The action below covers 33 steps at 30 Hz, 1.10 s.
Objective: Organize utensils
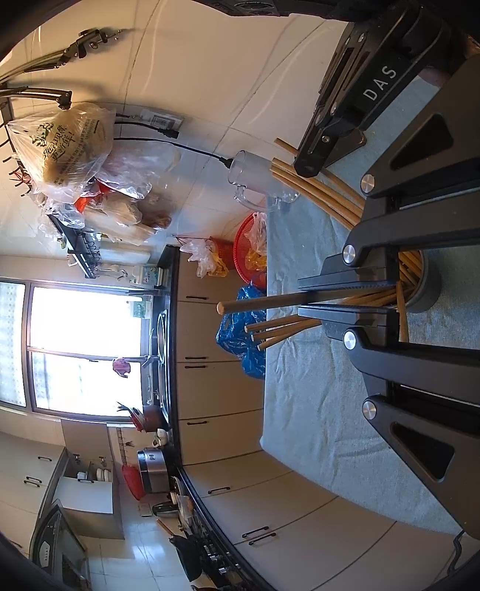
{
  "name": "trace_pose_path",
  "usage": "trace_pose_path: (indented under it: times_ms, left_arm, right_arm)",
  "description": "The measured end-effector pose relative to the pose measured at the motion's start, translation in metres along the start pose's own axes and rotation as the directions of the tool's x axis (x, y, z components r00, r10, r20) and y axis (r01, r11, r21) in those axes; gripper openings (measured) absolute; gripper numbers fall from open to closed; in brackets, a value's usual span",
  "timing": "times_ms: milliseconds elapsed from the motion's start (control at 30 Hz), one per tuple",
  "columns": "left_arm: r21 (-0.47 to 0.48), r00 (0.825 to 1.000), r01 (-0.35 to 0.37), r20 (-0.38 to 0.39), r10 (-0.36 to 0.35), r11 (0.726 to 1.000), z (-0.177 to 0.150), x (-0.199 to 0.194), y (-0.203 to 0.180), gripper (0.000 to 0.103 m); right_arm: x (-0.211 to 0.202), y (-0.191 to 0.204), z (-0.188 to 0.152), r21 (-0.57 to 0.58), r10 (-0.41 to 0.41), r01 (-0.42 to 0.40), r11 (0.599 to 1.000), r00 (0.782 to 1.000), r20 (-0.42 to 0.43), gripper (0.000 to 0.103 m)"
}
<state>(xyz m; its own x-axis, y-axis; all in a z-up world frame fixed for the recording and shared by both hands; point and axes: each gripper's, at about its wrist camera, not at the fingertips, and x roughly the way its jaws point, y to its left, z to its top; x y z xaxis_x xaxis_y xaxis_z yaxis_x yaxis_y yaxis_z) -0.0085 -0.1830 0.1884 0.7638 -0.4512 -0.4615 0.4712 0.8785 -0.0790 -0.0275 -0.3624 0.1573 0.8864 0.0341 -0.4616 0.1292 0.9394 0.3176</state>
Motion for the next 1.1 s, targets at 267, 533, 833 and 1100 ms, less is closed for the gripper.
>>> trace_pose_path:
  times_ms: [267, 533, 833, 1100]
  left_arm:
    - [0.021, 0.999, -0.017, 0.038, 0.017, 1.000, 0.005, -0.012, -0.004, 0.007]
    - [0.056, 0.996, -0.033, 0.085, 0.028, 0.998, 0.006, -0.025, -0.013, 0.007]
    - [0.068, 0.994, -0.042, 0.101, 0.035, 0.997, 0.007, -0.030, -0.015, 0.007]
    - [0.058, 0.997, -0.049, 0.061, 0.046, 0.997, 0.004, -0.020, -0.012, 0.007]
  right_arm:
    - [-0.007, -0.001, 0.005, 0.005, 0.004, -0.004, 1.000, 1.000, 0.030, 0.007]
    - [-0.012, 0.000, 0.009, 0.001, 0.005, -0.005, 1.000, 0.999, 0.042, 0.007]
    - [-0.015, 0.001, 0.012, -0.003, 0.006, -0.006, 1.000, 0.999, 0.053, 0.007]
    - [-0.009, 0.003, 0.005, -0.010, 0.001, -0.001, 1.000, 0.999, 0.033, 0.007]
